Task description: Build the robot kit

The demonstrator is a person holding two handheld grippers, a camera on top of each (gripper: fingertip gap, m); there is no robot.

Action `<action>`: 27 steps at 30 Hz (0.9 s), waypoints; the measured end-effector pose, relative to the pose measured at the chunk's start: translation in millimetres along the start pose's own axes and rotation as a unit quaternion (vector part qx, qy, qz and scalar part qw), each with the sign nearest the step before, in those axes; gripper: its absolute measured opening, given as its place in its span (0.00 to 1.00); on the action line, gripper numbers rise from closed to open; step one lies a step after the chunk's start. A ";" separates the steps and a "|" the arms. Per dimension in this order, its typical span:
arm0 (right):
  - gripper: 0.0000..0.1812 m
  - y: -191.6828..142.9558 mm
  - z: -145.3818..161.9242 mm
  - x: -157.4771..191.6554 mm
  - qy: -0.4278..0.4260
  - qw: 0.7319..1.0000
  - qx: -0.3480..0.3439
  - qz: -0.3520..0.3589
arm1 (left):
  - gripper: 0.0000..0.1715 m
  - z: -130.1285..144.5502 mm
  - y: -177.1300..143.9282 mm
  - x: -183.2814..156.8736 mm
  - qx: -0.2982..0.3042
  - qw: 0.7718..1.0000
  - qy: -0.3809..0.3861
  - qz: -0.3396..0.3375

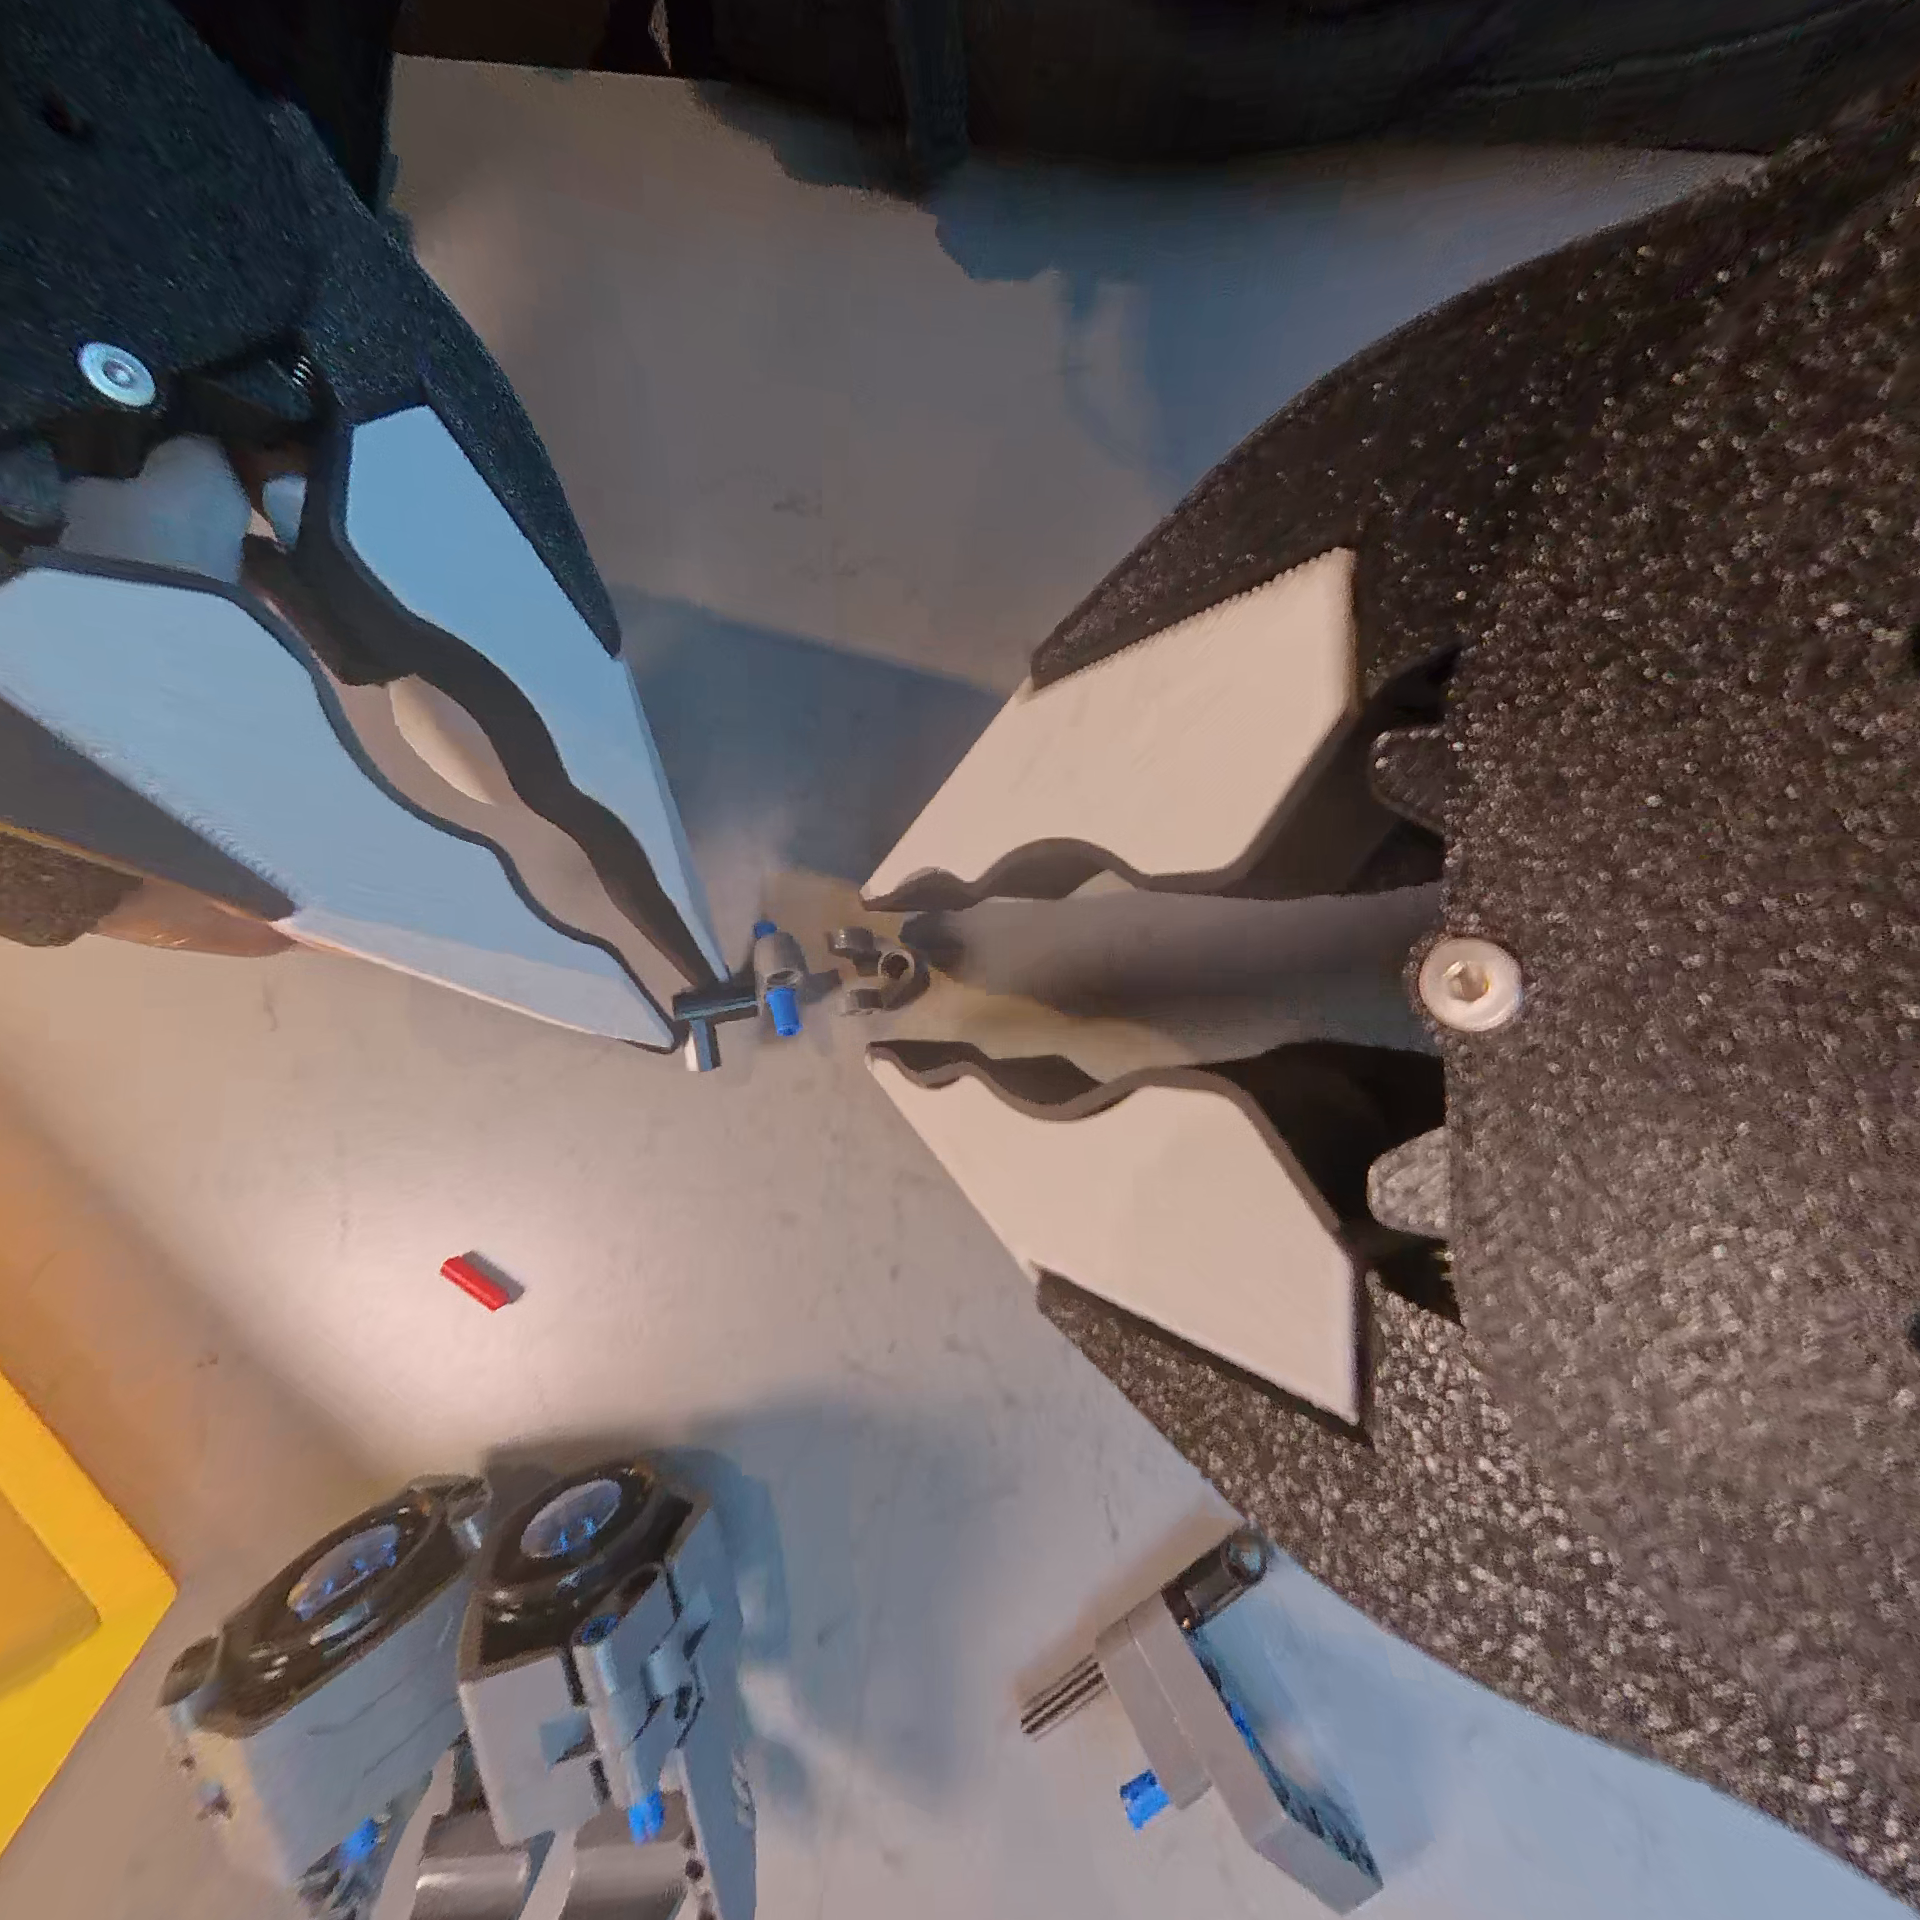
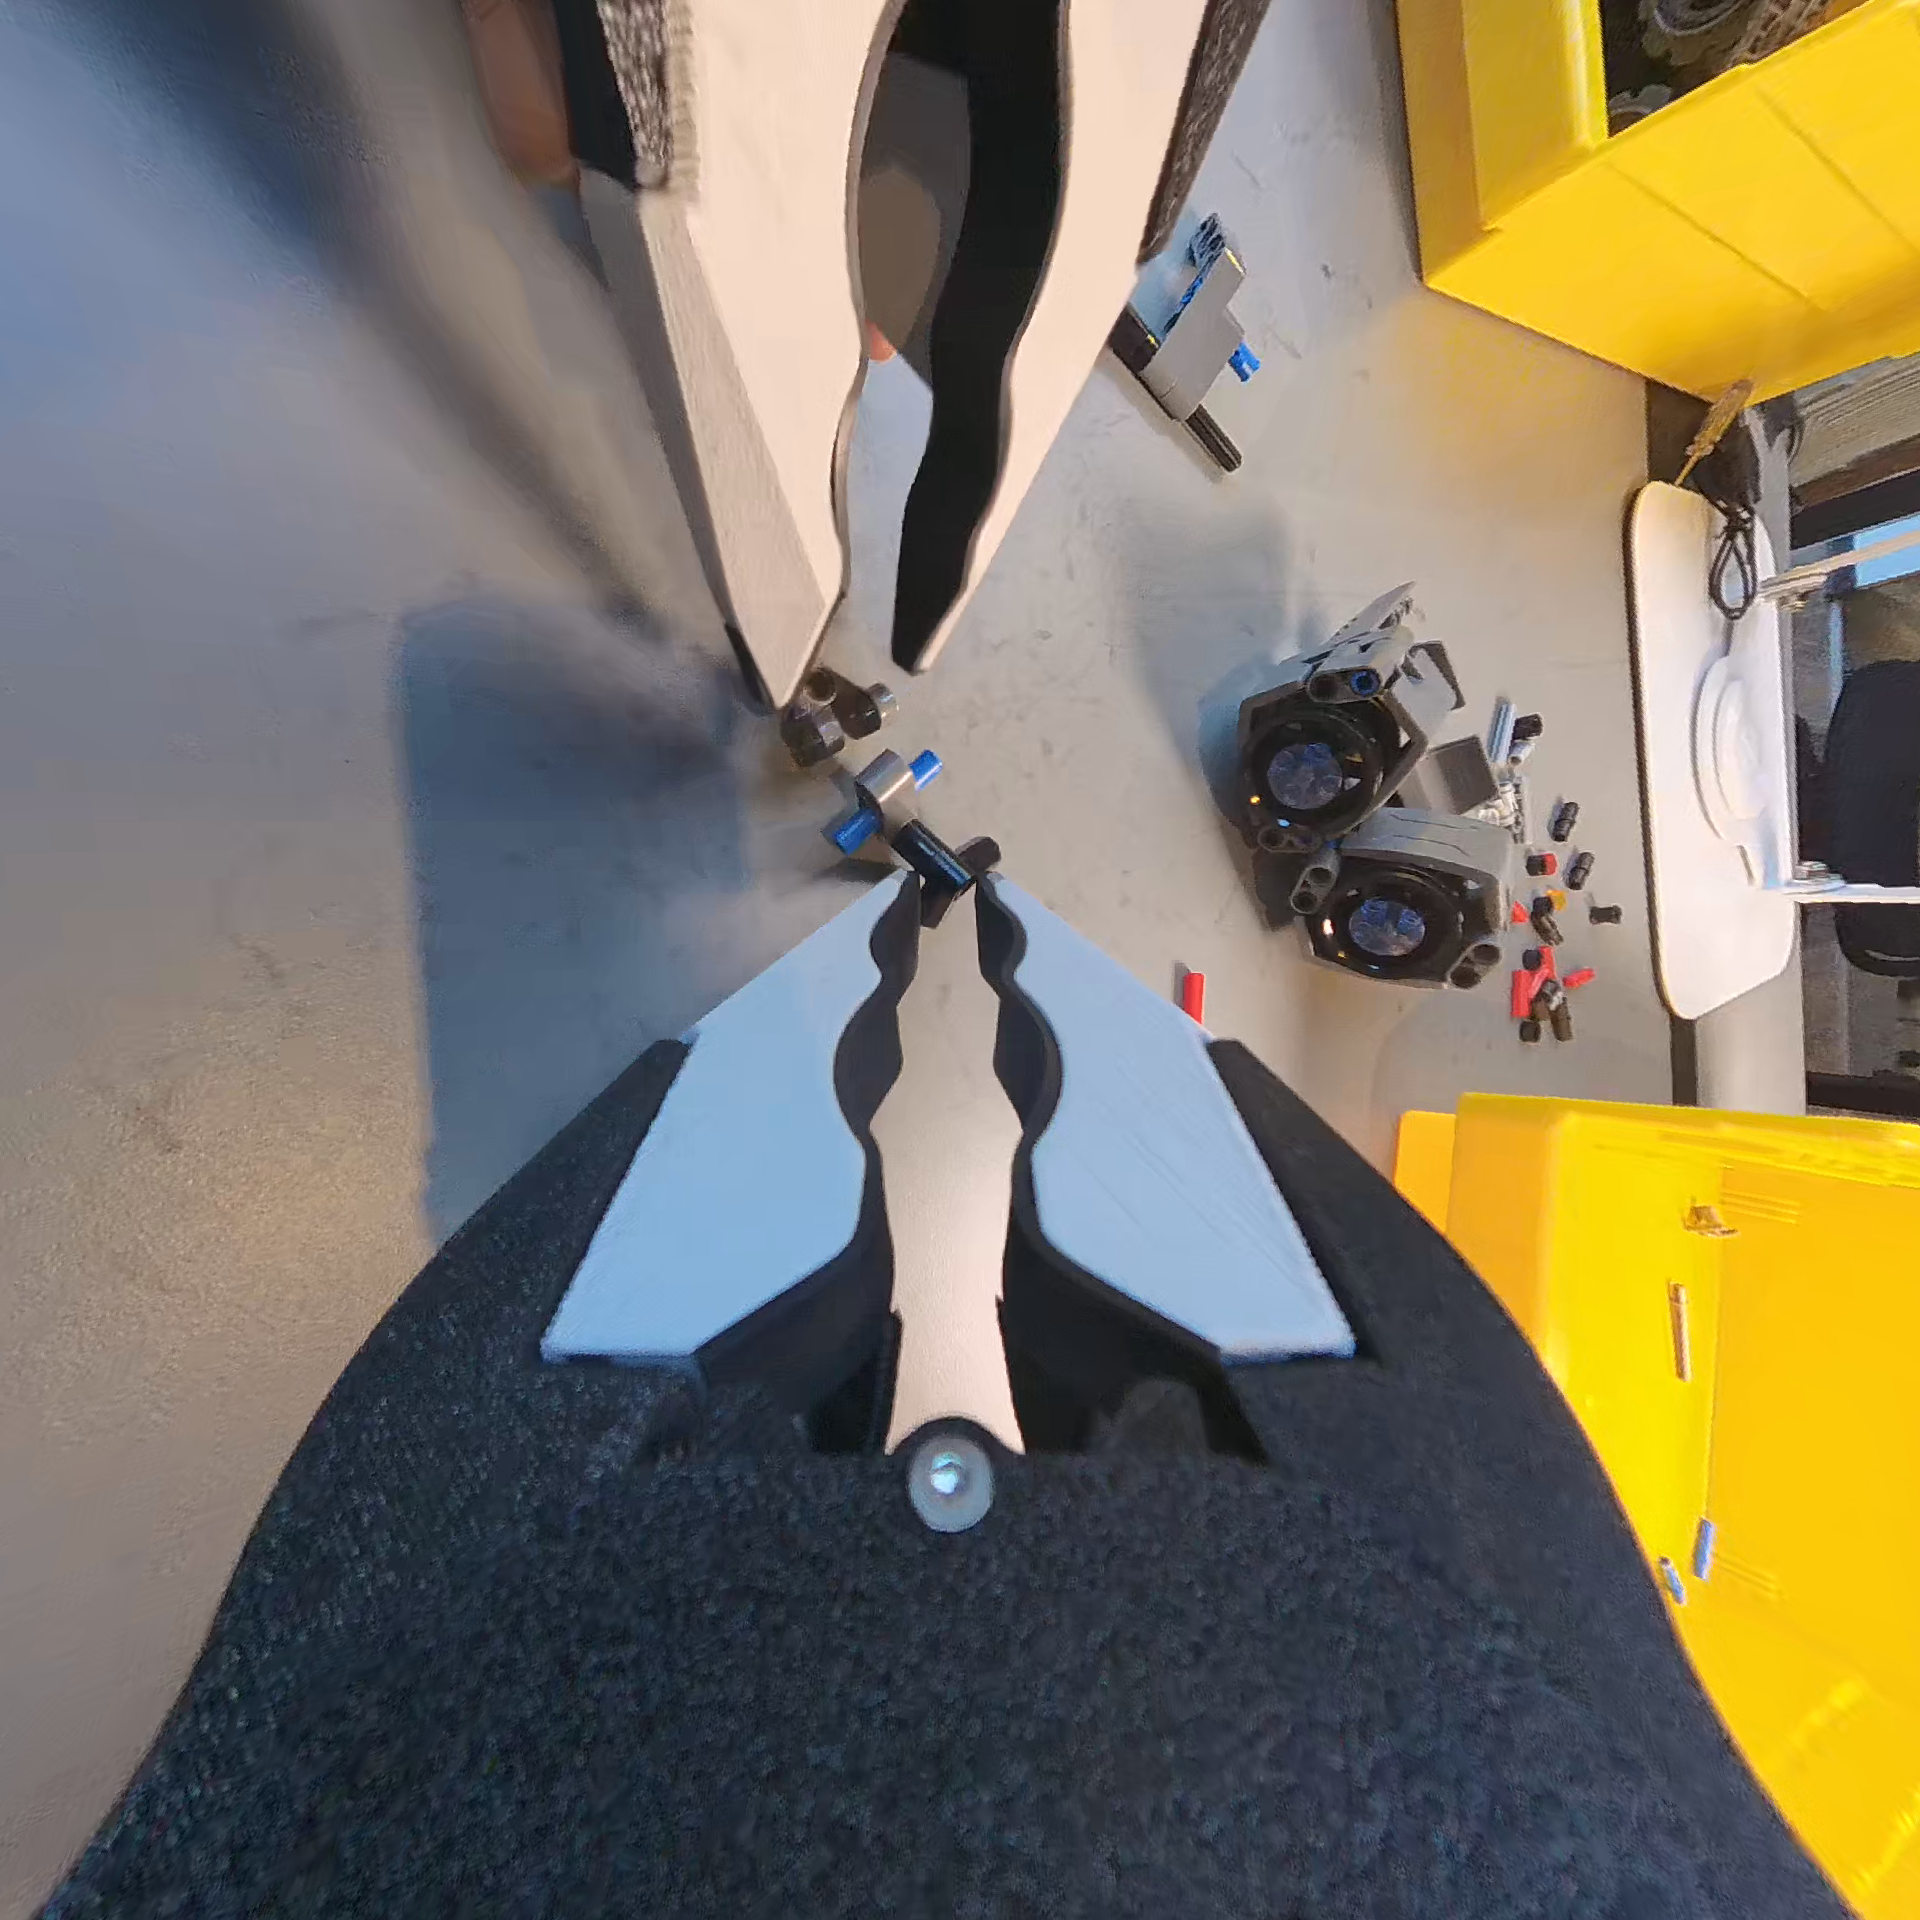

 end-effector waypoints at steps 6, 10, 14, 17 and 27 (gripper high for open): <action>0.05 -0.8 -1.8 -0.1 0.013 1.000 -0.003 -0.003 | 0.09 -12.2 -0.7 -9.9 -0.044 0.998 0.037 -0.011; 0.04 -4.3 -3.4 -2.0 0.039 0.999 -0.021 -0.011 | 0.06 -8.9 6.4 -7.1 -0.026 0.998 0.050 -0.042; 0.04 -9.4 -1.2 -5.9 0.068 0.996 -0.046 -0.022 | 0.04 -10.1 5.0 -6.2 -0.037 0.998 0.049 -0.033; 0.04 -22.0 1.1 -15.9 0.097 0.986 -0.127 -0.040 | 0.04 -14.8 -5.1 -5.5 -0.087 0.995 0.046 0.006; 0.16 -44.7 3.9 -27.5 0.217 0.885 -0.373 -0.177 | 0.04 -26.2 -24.3 -20.8 -0.183 0.976 0.069 0.100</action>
Point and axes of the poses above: each gripper's, where its closed fingertips meet, y out along the fingers, z out of its underside, x = y × z across the jaws, the point moved 6 cm from there along -y, back along the fingers, and after that the axes turned 9 degrees about -y, right-handed, at the moved point
